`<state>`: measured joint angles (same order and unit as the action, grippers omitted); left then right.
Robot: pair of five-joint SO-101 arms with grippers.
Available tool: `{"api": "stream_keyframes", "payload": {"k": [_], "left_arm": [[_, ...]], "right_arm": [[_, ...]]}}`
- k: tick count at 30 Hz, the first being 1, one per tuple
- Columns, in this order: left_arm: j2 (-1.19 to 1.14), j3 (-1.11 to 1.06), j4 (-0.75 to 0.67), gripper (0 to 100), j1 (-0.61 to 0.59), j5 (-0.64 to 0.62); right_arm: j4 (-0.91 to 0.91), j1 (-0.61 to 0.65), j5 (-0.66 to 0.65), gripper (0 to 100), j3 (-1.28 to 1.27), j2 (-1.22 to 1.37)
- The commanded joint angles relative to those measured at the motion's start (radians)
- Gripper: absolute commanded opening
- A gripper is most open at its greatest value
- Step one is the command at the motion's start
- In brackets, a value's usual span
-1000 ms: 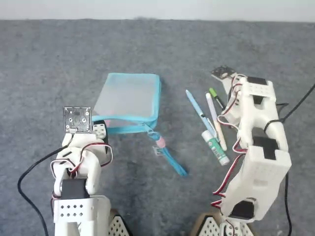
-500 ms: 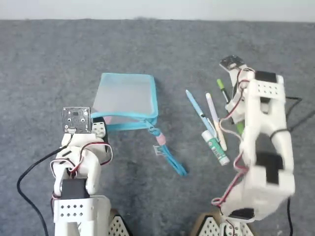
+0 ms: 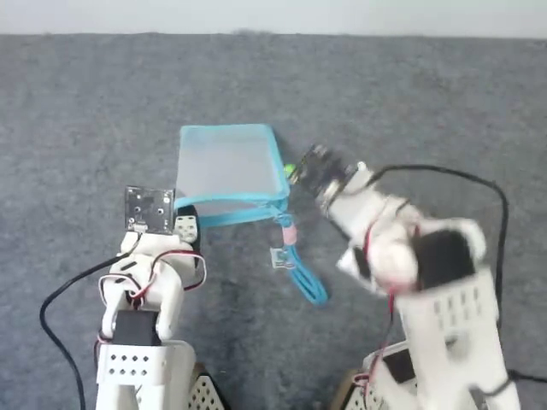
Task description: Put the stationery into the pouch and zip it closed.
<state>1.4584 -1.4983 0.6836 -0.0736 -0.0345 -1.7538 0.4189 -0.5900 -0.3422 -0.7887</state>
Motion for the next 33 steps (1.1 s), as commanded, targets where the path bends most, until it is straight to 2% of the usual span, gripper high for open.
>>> {"api": "stream_keyframes", "payload": {"k": [1,6,22,28,33], "left_arm": [[0.012,-0.021,-0.083,1,0.051,-0.009],[0.012,-0.021,-0.081,1,0.124,-0.008],[0.012,-0.021,-0.081,1,0.132,-0.006],[0.012,-0.024,-0.081,1,0.161,0.04],[0.017,-0.025,-0.046,1,0.256,0.068]], "right_arm": [[-0.041,0.088,0.018,0.6,-0.038,-0.035],[-0.041,0.14,0.025,0.6,-0.052,0.047],[0.002,0.145,0.029,0.6,-0.049,0.237],[0.087,0.143,0.127,0.6,0.0,0.341],[0.062,0.145,0.247,0.6,0.25,0.473]]}}
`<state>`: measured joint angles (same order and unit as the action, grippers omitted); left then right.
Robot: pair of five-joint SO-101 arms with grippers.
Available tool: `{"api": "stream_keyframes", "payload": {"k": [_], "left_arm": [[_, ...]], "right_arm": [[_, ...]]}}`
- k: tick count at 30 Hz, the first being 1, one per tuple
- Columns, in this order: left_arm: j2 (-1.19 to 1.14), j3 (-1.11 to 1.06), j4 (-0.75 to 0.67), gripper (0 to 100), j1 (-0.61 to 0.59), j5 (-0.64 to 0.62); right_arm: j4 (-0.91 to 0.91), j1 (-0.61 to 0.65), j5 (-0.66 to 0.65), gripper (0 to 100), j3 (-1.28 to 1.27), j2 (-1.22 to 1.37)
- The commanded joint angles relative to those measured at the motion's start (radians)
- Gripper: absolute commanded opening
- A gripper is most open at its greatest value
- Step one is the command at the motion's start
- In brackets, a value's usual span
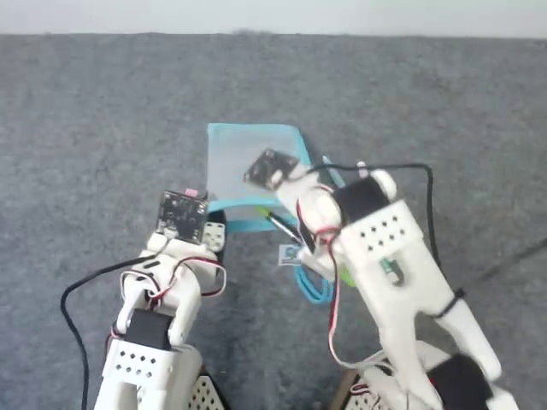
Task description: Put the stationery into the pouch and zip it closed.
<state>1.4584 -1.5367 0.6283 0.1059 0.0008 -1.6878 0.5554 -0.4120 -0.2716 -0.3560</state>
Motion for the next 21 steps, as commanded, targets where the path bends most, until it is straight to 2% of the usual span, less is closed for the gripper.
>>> {"api": "stream_keyframes", "payload": {"k": [1,6,14,21], "left_arm": [[0.015,0.013,0.012,1,0.091,0.041],[0.014,0.013,0.017,1,0.115,0.051],[0.014,0.001,0.015,1,0.109,0.052],[0.014,-0.002,0.015,1,0.107,0.069]], "right_arm": [[-0.019,0.008,0.092,0.6,0.241,0.073],[-0.101,0.028,0.158,0.6,0.505,0.263],[-0.091,0.15,0.16,1.2,0.671,0.47],[-0.102,0.156,0.157,21.7,0.718,0.36]]}}
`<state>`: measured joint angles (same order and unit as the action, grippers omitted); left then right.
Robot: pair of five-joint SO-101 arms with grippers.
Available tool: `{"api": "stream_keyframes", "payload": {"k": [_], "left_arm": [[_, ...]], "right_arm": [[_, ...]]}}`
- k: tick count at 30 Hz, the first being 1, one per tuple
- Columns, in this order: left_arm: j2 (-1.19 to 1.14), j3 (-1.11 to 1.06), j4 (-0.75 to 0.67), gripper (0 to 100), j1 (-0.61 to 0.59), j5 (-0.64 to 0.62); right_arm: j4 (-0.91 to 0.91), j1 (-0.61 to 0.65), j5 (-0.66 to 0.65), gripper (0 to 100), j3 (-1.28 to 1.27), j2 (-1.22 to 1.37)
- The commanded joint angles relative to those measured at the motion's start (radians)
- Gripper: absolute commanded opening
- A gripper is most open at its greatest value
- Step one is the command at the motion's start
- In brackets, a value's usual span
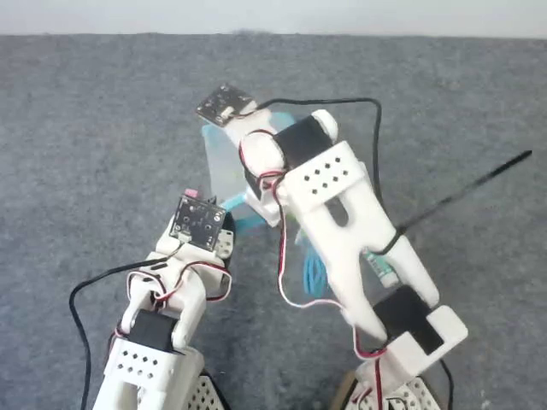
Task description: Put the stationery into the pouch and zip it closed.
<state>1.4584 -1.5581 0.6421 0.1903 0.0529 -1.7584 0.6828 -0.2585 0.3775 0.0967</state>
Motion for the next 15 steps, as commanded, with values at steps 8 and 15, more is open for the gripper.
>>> {"api": "stream_keyframes", "payload": {"k": [8,15], "left_arm": [[0.014,0.019,0.002,1,0.018,0.015],[0.017,0.025,-0.018,1,-0.117,0.011]], "right_arm": [[-0.031,0.002,-0.038,22.4,-0.026,-0.297],[-0.022,-0.174,-0.077,22.3,-0.311,-0.467]]}}
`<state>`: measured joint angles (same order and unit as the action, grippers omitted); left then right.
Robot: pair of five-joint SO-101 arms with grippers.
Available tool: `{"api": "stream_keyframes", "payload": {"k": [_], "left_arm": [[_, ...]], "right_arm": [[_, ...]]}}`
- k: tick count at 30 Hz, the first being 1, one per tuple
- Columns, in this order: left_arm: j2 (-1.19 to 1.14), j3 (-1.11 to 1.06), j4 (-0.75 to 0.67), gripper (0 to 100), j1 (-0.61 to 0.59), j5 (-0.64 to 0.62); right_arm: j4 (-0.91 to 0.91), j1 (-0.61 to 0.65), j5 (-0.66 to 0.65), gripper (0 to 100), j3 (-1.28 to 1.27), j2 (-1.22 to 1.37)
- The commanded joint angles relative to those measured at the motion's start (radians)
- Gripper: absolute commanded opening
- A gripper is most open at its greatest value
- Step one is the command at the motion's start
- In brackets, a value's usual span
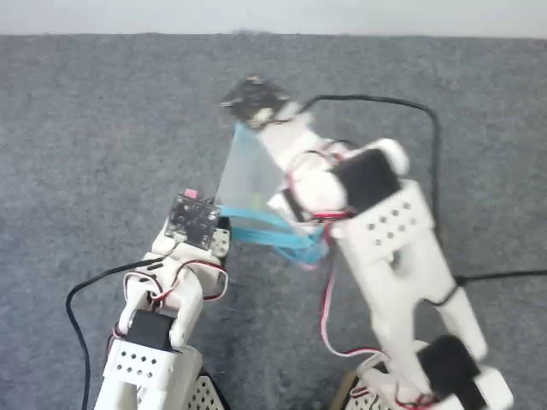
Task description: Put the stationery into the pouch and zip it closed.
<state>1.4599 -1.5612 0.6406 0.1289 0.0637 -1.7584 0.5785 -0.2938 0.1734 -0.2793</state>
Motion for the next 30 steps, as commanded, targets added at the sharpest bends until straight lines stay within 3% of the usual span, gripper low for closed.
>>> {"api": "stream_keyframes", "payload": {"k": [1,9,22,30], "left_arm": [[0.015,0.028,-0.023,1,-0.061,0.0],[0.014,0.045,-0.028,1,-0.13,0.0],[0.018,0.068,0.012,1,-0.13,-0.048],[0.018,0.07,0.017,1,-0.13,-0.048]], "right_arm": [[-0.016,-0.104,-0.048,22.3,-0.166,-0.104],[0.251,-0.403,-0.163,22.3,-0.559,-0.116],[0.516,-0.43,-0.181,22.3,-0.802,-0.102],[0.664,-0.539,-0.184,17.3,-0.753,0.124]]}}
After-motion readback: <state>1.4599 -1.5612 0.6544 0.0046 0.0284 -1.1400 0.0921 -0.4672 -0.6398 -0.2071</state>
